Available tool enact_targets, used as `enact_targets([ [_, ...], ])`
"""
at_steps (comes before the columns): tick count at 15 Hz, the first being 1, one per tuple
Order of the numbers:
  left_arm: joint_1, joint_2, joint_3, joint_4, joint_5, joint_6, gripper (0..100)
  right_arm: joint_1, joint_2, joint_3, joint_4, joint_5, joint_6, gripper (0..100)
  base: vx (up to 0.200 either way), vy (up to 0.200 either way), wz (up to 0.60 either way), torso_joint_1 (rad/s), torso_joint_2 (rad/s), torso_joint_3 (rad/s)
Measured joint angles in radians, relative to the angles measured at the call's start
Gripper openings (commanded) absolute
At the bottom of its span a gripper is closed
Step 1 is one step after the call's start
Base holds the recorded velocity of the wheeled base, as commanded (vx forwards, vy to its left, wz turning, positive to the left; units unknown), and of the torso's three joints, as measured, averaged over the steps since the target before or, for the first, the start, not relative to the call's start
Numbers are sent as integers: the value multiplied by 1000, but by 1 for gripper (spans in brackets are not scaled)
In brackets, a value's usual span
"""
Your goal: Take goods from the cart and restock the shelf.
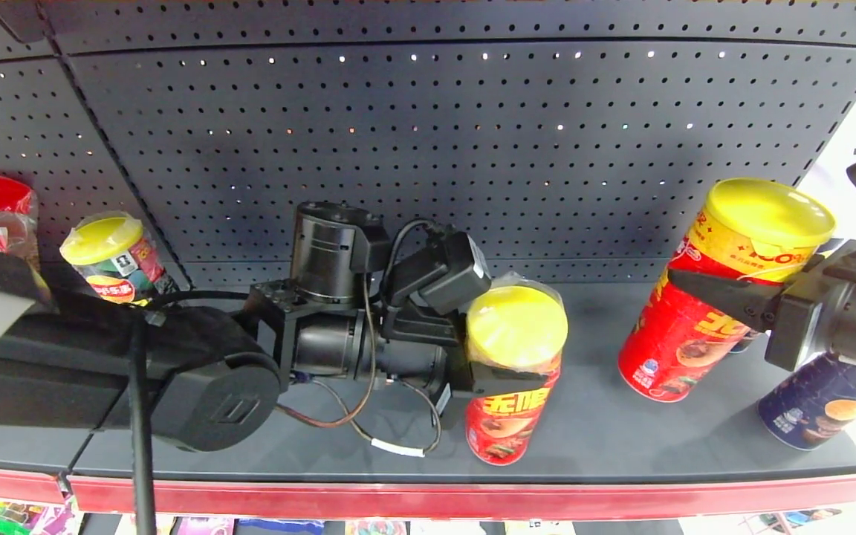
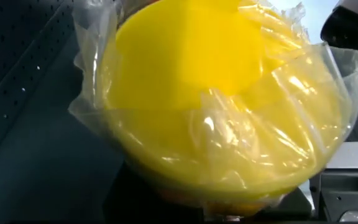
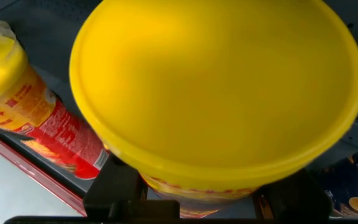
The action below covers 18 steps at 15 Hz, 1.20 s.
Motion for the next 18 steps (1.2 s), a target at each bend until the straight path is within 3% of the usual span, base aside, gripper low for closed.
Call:
enact_targets([
  [14,-21,-12,50,-4,22,-9,0,0,-1,-1,0,-3,-1,0,0,0,0,0,0,0],
  [15,-21,-11,51,-4,23,-9,100,0,-1,-1,0,-3,-1,0,0,0,0,0,0,0],
  [18,-21,-9,54,0,26,-10,100,0,-1,-1,0,-3,-1,0,0,0,0,0,0,0],
])
